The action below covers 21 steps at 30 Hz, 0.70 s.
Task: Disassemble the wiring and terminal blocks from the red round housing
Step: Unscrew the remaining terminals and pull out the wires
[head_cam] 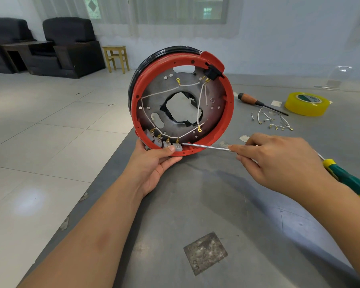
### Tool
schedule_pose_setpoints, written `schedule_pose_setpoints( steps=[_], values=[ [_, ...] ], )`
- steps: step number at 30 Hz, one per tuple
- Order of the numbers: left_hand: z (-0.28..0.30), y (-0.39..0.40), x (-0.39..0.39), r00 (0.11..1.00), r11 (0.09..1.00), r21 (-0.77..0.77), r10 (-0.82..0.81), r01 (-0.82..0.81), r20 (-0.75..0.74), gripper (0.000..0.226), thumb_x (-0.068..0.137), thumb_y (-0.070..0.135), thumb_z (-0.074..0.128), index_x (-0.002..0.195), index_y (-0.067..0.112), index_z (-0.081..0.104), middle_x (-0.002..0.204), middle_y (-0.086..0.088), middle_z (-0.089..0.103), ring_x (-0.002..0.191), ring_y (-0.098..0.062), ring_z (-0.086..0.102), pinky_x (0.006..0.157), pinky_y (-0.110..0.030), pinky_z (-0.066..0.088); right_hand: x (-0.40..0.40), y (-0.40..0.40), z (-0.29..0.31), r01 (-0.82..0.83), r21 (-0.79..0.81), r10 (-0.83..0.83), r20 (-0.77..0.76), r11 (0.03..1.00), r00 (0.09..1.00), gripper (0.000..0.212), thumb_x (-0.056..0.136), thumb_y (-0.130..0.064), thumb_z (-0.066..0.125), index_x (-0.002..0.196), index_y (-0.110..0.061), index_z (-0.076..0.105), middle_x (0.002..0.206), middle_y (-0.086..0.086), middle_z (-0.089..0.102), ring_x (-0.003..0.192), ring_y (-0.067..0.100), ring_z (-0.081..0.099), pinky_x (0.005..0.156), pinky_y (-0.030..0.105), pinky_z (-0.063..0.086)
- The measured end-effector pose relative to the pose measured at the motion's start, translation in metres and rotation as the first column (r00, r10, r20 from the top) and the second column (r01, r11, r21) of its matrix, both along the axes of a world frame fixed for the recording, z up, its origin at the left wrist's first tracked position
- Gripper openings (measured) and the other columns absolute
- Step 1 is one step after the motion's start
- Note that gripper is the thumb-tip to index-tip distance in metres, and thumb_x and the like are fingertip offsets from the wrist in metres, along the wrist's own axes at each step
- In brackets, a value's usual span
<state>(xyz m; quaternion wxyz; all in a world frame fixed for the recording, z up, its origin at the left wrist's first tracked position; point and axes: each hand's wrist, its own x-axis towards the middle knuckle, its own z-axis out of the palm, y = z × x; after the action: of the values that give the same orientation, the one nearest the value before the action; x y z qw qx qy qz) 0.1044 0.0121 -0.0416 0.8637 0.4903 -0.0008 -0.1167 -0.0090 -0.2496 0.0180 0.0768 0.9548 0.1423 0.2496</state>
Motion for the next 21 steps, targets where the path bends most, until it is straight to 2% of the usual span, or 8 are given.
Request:
schedule_pose_setpoints(
  steps=[3, 7, 10, 21],
  values=[
    [-0.0007, 0.0004, -0.0001, 1.000, 1.000, 0.012, -0.001, 0.001, 0.010, 0.062, 0.088, -0.019, 0.068, 0.131, 0.025, 0.053, 0.108, -0.013, 0.080, 0.099, -0.037, 0.078, 0.075, -0.043, 0.066, 0.0004, 0.0015, -0.0003, 0.011, -0.011, -0.011, 0.005, 1.000, 1.000, 0.040, 0.099, -0.043, 0.040, 0.129, -0.045, 0.065, 0.095, -0.009, 0.067, 0.074, 0.021, 0.068, 0.048, 0.022, 0.030],
    [-0.0010, 0.0008, 0.0003, 1.000, 1.000, 0.010, 0.004, -0.004, 0.006, 0.063, 0.087, -0.019, 0.068, 0.131, 0.024, 0.053, 0.111, -0.015, 0.079, 0.100, -0.038, 0.078, 0.076, -0.044, 0.065, -0.0011, 0.0013, 0.0025, 0.022, 0.037, -0.023, 0.026, 0.999, 0.999, 0.031, 0.095, -0.036, 0.054, 0.121, -0.041, 0.072, 0.090, -0.007, 0.069, 0.068, 0.025, 0.068, 0.048, 0.025, 0.042],
    [-0.0005, 0.0005, 0.0007, 1.000, 1.000, 0.011, 0.006, -0.006, -0.003, 0.063, 0.088, -0.019, 0.067, 0.130, 0.025, 0.052, 0.113, -0.017, 0.078, 0.100, -0.038, 0.078, 0.076, -0.045, 0.066, -0.0015, 0.0022, 0.0021, 0.019, 0.049, -0.021, 0.033, 0.999, 0.999, 0.029, 0.094, -0.032, 0.060, 0.118, -0.039, 0.074, 0.088, -0.007, 0.069, 0.066, 0.026, 0.067, 0.047, 0.026, 0.044],
    [0.0024, -0.0004, -0.0027, 1.000, 1.000, -0.007, 0.026, -0.026, -0.014, 0.065, 0.089, -0.019, 0.066, 0.133, 0.025, 0.051, 0.125, -0.019, 0.072, 0.098, -0.037, 0.078, 0.076, -0.044, 0.066, -0.0005, 0.0056, 0.0017, 0.042, -0.009, -0.042, -0.010, 0.999, 0.999, 0.035, 0.100, -0.041, 0.045, 0.127, -0.045, 0.067, 0.096, -0.011, 0.068, 0.075, 0.018, 0.068, 0.047, 0.023, 0.042]
  ],
)
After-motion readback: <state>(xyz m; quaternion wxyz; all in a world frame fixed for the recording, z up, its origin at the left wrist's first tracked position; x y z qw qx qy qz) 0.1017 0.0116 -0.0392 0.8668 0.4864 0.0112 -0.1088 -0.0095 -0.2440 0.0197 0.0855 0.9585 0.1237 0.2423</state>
